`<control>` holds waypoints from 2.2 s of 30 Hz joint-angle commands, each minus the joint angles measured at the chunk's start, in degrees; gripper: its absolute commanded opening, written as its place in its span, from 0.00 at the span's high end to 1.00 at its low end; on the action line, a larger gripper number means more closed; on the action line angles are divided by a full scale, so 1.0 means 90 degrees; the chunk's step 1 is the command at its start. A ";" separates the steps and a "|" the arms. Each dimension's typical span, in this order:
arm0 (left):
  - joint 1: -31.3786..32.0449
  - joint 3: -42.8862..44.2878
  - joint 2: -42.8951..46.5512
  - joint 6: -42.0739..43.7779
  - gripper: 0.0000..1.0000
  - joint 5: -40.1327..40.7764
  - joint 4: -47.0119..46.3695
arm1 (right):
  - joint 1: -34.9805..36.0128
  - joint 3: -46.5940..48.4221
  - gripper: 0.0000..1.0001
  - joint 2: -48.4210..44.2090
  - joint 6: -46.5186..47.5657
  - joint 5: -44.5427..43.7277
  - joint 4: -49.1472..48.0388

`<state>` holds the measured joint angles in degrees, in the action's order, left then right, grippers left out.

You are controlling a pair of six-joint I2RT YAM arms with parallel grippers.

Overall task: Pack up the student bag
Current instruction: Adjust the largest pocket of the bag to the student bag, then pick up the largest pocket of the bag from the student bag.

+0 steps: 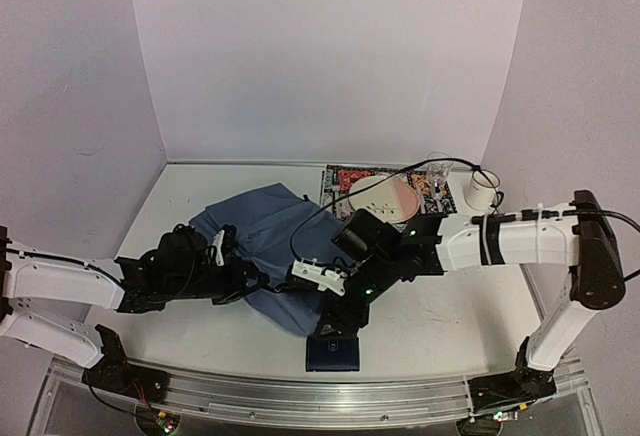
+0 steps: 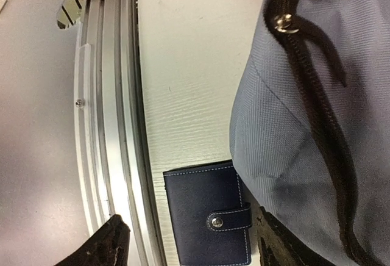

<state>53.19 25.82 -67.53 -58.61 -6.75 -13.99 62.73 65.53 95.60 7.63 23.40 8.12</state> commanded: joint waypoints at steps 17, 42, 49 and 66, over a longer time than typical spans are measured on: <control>-0.0099 0.0352 -0.0056 0.0425 1.00 -0.0342 -0.0214 | -0.0310 0.1165 0.02 0.1459 0.1079 -0.0581 -0.0532; -0.0099 0.0635 -0.0071 0.1210 1.00 0.0407 0.1195 | -0.0251 0.1397 0.60 0.0805 0.1186 0.2310 0.1709; -0.0099 0.0637 -0.0347 0.0580 1.00 0.0960 0.1422 | 0.0220 0.0910 0.69 0.0184 0.0607 0.0579 0.1645; -0.0089 -0.0154 0.0800 0.0725 1.00 0.0913 0.0527 | 0.0426 0.2155 0.70 0.0388 -0.1673 -0.1125 0.0527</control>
<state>53.11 25.10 -61.94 -55.43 0.11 -4.04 66.73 77.18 94.24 0.56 17.38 15.27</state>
